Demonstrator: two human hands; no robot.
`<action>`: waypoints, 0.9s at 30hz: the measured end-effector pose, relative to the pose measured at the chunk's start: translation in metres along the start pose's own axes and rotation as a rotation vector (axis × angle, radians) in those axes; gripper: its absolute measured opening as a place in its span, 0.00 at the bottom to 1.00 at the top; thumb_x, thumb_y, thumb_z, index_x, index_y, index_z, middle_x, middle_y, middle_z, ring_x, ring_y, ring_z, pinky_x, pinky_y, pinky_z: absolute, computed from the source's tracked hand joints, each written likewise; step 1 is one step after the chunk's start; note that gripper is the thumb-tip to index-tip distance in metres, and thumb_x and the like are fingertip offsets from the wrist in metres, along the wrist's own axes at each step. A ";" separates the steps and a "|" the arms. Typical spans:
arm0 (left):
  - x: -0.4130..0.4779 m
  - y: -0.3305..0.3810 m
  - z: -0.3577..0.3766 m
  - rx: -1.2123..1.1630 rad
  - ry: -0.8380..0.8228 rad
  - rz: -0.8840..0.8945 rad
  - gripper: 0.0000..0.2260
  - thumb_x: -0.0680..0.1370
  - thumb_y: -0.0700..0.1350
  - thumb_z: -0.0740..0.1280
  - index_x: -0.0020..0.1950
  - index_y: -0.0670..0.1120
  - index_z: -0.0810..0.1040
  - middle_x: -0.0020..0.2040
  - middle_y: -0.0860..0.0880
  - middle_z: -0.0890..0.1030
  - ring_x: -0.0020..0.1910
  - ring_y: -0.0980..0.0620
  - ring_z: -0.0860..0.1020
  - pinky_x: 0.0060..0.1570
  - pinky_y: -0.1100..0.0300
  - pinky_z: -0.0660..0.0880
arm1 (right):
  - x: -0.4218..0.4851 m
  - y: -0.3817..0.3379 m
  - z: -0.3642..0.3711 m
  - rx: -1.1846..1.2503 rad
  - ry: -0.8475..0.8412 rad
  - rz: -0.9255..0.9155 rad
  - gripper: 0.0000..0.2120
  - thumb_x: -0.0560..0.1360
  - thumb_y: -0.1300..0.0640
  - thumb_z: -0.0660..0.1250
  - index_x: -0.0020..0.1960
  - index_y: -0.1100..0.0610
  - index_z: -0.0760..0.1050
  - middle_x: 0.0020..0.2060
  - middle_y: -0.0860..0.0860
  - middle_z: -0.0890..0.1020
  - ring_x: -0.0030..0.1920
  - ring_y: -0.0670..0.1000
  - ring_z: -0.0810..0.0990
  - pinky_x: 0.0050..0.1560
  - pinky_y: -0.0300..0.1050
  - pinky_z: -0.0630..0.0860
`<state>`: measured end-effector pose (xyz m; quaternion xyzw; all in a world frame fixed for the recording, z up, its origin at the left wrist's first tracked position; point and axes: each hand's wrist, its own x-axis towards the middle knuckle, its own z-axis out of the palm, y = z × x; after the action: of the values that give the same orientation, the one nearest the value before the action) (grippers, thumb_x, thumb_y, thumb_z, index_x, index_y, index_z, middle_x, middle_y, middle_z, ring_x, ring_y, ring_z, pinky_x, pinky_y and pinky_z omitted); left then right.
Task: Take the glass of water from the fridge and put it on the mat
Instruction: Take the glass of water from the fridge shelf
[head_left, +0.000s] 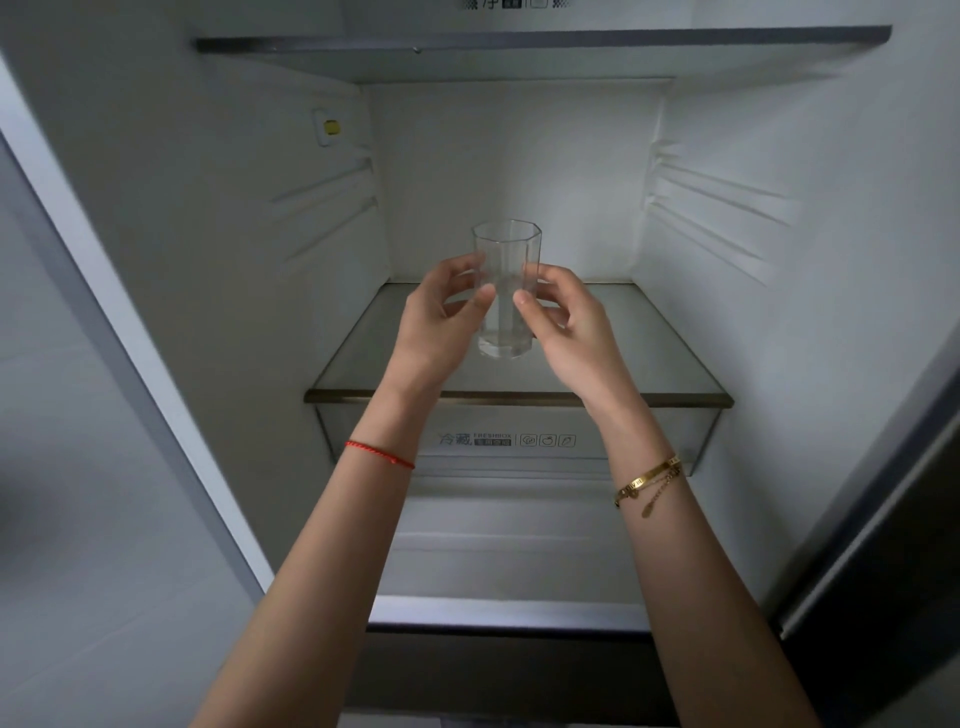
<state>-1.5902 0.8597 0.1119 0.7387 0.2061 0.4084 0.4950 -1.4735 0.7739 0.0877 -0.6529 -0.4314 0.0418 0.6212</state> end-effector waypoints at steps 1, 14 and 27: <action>-0.003 0.000 -0.001 -0.004 0.004 0.000 0.17 0.82 0.40 0.65 0.72 0.43 0.74 0.67 0.42 0.79 0.68 0.46 0.78 0.65 0.52 0.77 | -0.003 -0.001 0.001 -0.002 -0.001 -0.003 0.16 0.80 0.53 0.67 0.68 0.53 0.74 0.62 0.50 0.81 0.65 0.52 0.80 0.67 0.57 0.77; -0.052 0.002 -0.020 -0.085 0.024 0.025 0.16 0.81 0.40 0.68 0.69 0.43 0.76 0.64 0.45 0.81 0.58 0.54 0.81 0.57 0.60 0.79 | -0.055 -0.020 0.009 0.042 0.028 -0.018 0.15 0.81 0.56 0.67 0.67 0.52 0.75 0.63 0.50 0.82 0.62 0.51 0.82 0.67 0.57 0.78; -0.122 0.007 -0.035 -0.076 0.026 0.005 0.14 0.80 0.41 0.69 0.66 0.48 0.78 0.61 0.51 0.83 0.60 0.52 0.82 0.65 0.52 0.78 | -0.123 -0.031 0.009 0.079 -0.006 -0.014 0.15 0.81 0.58 0.67 0.67 0.54 0.75 0.62 0.51 0.83 0.60 0.52 0.83 0.65 0.50 0.79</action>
<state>-1.6902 0.7896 0.0756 0.7145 0.1952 0.4268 0.5189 -1.5715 0.7010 0.0529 -0.6247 -0.4360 0.0566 0.6453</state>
